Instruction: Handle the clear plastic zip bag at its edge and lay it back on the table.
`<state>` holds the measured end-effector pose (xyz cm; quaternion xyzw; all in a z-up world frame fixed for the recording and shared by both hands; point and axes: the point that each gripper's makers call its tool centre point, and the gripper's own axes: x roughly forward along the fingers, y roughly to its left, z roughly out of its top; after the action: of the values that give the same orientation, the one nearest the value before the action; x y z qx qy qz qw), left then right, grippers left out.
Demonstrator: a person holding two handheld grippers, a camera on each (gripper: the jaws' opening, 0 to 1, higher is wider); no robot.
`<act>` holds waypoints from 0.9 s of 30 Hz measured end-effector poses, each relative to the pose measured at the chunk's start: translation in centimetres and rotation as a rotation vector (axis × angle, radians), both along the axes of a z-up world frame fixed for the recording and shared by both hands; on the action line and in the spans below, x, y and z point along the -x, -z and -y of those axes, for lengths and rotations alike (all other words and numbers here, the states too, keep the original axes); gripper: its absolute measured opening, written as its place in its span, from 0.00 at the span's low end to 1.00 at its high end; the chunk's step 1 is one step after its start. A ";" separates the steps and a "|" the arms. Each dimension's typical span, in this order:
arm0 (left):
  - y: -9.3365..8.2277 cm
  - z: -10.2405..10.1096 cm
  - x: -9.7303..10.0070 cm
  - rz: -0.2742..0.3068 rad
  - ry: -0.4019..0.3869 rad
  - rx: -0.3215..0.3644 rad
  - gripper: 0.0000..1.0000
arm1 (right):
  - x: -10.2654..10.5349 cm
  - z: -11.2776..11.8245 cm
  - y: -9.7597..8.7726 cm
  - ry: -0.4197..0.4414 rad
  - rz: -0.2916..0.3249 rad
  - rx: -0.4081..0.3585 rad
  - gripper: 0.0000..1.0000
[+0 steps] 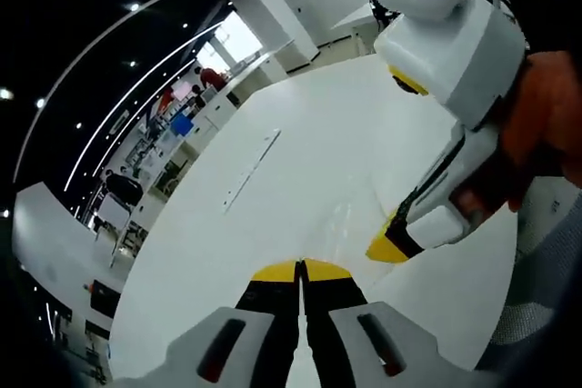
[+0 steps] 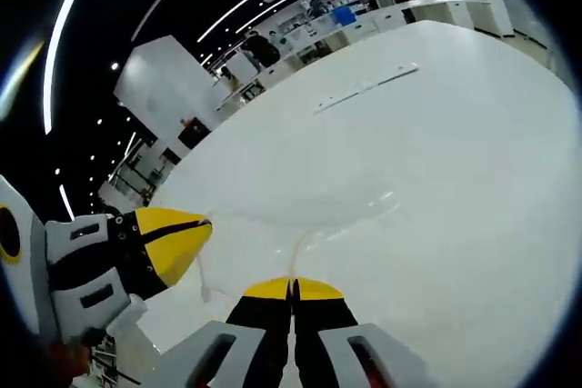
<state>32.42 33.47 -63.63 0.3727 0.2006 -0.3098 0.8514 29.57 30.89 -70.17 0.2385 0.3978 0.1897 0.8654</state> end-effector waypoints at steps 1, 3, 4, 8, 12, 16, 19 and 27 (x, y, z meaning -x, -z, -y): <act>-0.1 -0.1 -0.2 0.002 -0.002 0.003 0.00 | 0.1 -0.1 0.1 -0.003 -0.001 0.001 0.00; -0.4 -0.1 -0.4 0.012 -0.004 0.003 0.00 | 0.3 -0.2 0.1 -0.006 -0.004 -0.002 0.00; -0.7 -0.2 -0.5 0.016 -0.006 0.005 0.00 | 0.4 -0.3 0.1 -0.007 -0.004 -0.002 0.00; -1.5 -0.4 -0.8 0.033 -0.015 0.013 0.00 | 0.3 -0.6 0.0 -0.013 -0.003 -0.006 0.00; -2.0 -0.5 -1.0 0.046 -0.019 0.017 0.00 | 0.3 -0.9 -0.1 -0.017 0.000 -0.013 0.00; -3.4 -0.3 -1.2 0.082 -0.016 0.027 0.00 | -0.4 -1.1 -0.9 -0.006 0.021 -0.029 0.00; -4.3 0.0 -1.2 0.106 -0.010 0.028 0.00 | -1.6 -0.8 -1.4 0.005 0.037 -0.033 0.00; -4.4 0.3 -0.8 0.115 0.006 0.024 0.00 | -2.0 -0.7 -2.4 0.013 0.066 -0.035 0.00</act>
<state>33.17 33.19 -59.28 0.3800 0.1464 -0.2927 0.8651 31.59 31.63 -67.76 0.2500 0.3643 0.1986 0.8749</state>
